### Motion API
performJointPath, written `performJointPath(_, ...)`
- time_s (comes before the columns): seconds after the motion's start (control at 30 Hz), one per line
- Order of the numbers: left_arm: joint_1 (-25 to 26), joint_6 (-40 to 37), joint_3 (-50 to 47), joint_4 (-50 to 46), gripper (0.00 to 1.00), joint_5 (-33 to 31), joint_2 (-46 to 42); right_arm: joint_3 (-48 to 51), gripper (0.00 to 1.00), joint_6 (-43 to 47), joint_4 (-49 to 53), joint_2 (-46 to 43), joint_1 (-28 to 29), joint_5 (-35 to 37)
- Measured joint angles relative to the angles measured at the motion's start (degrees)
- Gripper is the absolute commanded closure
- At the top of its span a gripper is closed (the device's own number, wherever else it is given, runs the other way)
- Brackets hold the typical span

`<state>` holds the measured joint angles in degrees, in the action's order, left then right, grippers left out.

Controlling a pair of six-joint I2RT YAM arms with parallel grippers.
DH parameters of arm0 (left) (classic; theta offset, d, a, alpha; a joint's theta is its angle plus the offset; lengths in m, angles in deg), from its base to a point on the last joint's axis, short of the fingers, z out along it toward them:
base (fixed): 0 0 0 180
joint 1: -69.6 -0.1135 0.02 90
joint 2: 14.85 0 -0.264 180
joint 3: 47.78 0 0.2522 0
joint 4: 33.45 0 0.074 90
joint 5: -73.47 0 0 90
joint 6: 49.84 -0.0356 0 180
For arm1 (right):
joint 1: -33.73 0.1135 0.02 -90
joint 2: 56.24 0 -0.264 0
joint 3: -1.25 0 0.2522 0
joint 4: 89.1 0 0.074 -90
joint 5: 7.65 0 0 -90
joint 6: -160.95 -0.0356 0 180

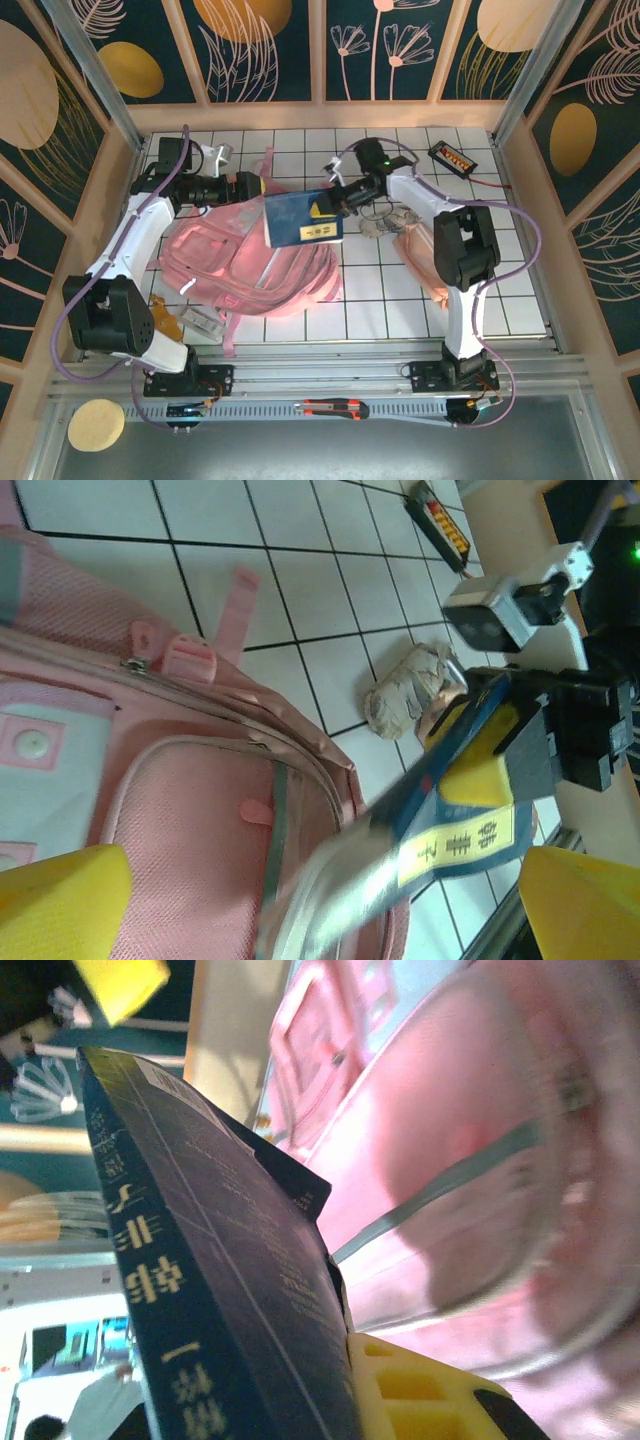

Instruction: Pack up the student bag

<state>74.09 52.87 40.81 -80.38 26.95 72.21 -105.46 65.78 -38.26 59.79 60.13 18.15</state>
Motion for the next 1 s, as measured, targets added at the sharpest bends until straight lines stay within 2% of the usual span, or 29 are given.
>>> performJointPath(0.17, 0.0, -4.0, -0.7, -2.5, 0.05, 1.4, 1.1, -2.3, 1.0, 0.4, 0.9, 1.6, 4.5, -2.0)
performJointPath(0.3, 0.5, -5.7, -1.8, -3.1, 0.12, 2.6, 1.1, -4.0, 1.0, 0.3, 0.9, 3.1, 5.1, -3.1)
performJointPath(0.33, 0.8, -6.0, -2.3, -3.1, 0.17, 2.6, 1.1, -4.4, 1.0, 0.1, 0.9, 3.3, 5.0, -3.3)
performJointPath(0.57, 1.8, -6.9, -3.6, -3.5, 0.64, 4.5, 1.1, -6.0, 0.99, -1.4, 0.7, 4.1, 4.8, -3.3)
performJointPath(0.6, 1.8, -7.0, -3.6, -3.5, 0.71, 4.8, 1.1, -6.0, 0.89, -1.5, 0.7, 4.1, 4.8, -3.2)
performJointPath(0.67, 1.9, -7.1, -3.5, -3.5, 0.92, 5.8, 1.2, -6.0, 0.55, -2.0, 0.7, 4.2, 4.6, -3.1)
performJointPath(0.7, 1.8, -7.0, -3.5, -3.5, 1.0, 6.1, 1.2, -6.0, 0.42, -2.3, 0.9, 4.2, 4.4, -2.8)
performJointPath(0.8, 1.5, -6.3, -3.3, -2.8, 1.0, 7.0, 1.8, -5.4, 0.01, -3.7, -1.4, 3.8, 2.9, -2.1)
performJointPath(0.87, 1.5, -4.7, -3.5, -1.5, 1.0, 7.7, 2.4, -1.0, 0.01, -7.5, -7.1, 1.7, 1.8, -0.7)
performJointPath(1.0, 0.5, 2.7, -5.9, 5.9, 1.0, 10.1, 2.3, 16.2, 0.01, -20.4, -22.0, -8.4, -2.7, 5.3)
